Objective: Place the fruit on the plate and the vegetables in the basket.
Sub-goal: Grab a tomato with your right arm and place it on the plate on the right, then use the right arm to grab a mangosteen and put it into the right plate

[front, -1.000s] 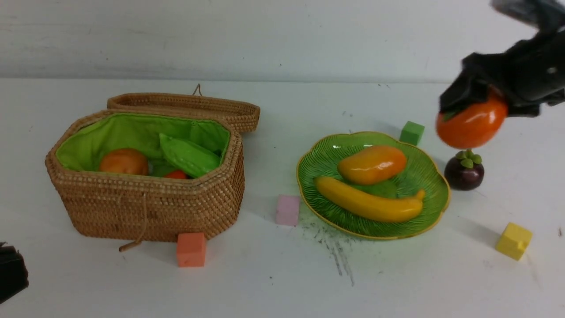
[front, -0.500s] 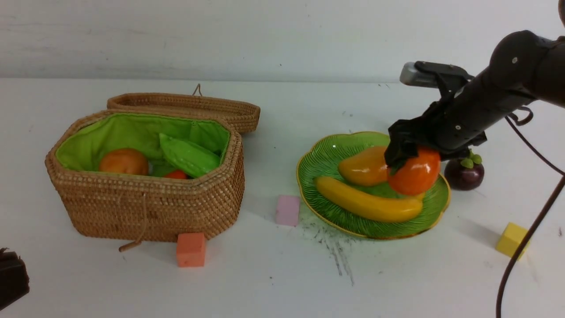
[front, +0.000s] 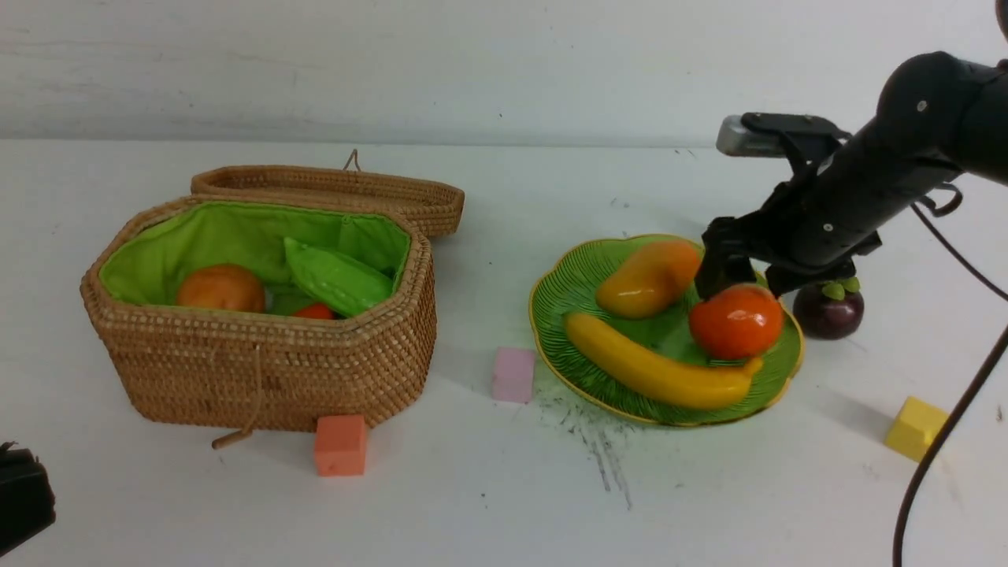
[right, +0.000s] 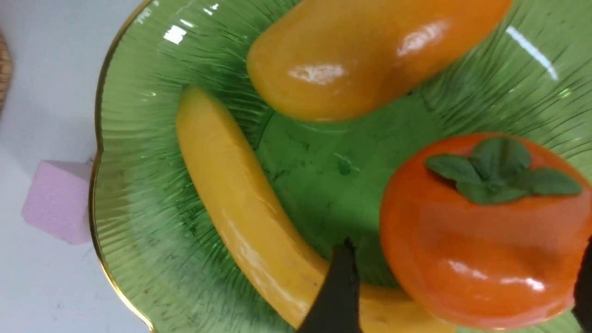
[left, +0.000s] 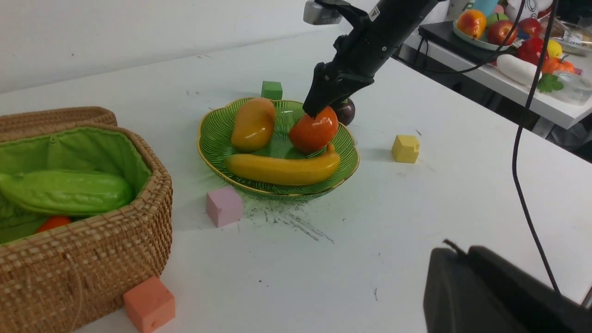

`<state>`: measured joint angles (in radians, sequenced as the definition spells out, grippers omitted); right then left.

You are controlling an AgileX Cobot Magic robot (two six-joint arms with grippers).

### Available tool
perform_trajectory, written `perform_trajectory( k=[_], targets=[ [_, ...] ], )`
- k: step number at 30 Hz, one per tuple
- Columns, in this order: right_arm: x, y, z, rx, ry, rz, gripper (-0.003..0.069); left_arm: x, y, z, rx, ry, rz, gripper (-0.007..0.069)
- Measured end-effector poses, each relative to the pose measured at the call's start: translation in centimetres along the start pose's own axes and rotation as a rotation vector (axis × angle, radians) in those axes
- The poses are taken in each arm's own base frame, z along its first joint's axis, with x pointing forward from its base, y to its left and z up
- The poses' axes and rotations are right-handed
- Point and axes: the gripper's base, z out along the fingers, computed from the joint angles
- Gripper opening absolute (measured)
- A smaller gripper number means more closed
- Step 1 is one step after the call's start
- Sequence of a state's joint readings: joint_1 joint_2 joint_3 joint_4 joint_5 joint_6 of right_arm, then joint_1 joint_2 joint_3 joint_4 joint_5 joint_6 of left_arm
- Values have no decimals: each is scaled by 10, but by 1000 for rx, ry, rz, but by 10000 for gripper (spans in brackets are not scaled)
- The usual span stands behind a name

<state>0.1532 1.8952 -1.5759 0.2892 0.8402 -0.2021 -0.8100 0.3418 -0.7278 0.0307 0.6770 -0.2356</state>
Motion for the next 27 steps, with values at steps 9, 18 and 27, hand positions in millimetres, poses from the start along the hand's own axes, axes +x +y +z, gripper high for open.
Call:
perform_trajectory(
  k=[9,18,27],
  targets=[
    [-3,4,-93,172,-148,-9,391,0,0,0,0,0,0,23],
    [0,-25,-114,330,-181,130,195,-2,-1,0,6,-26,0,24],
    [4,-62,-111,362,-163,247,235,-3,-1,0,8,-31,1,24]
  ],
)
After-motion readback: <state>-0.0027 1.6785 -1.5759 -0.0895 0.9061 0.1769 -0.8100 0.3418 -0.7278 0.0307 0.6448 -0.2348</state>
